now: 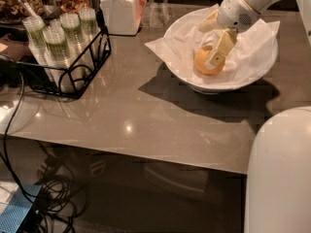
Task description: Pick orange from white bowl
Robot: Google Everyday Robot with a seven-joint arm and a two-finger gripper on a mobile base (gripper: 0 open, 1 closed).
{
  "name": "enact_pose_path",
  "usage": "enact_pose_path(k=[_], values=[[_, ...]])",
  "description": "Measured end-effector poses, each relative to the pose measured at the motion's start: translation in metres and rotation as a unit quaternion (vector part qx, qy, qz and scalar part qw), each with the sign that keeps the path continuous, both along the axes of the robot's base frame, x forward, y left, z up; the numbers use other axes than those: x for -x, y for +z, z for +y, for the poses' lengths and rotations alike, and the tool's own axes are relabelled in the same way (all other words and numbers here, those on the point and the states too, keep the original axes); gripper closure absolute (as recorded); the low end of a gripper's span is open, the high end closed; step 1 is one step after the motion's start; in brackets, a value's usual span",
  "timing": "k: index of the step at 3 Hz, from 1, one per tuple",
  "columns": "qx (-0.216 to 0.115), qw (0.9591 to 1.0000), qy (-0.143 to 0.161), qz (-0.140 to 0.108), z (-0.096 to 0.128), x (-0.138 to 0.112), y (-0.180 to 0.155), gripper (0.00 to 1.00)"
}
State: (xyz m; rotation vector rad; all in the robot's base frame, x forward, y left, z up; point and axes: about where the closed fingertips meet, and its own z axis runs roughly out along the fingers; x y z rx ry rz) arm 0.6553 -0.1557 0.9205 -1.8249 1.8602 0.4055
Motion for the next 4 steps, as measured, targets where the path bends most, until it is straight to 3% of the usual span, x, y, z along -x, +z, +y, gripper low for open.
enact_pose_path(k=[1, 2, 3, 4], values=[[0.007, 0.9999, -0.014, -0.006, -0.011, -0.009, 0.0, 0.12], [-0.008, 0.9995, -0.02, 0.023, -0.014, -0.017, -0.026, 0.21], [-0.013, 0.999, -0.022, 0.036, -0.014, -0.02, -0.038, 0.21], [-0.02, 0.9983, -0.031, 0.046, -0.019, -0.023, -0.046, 0.34]])
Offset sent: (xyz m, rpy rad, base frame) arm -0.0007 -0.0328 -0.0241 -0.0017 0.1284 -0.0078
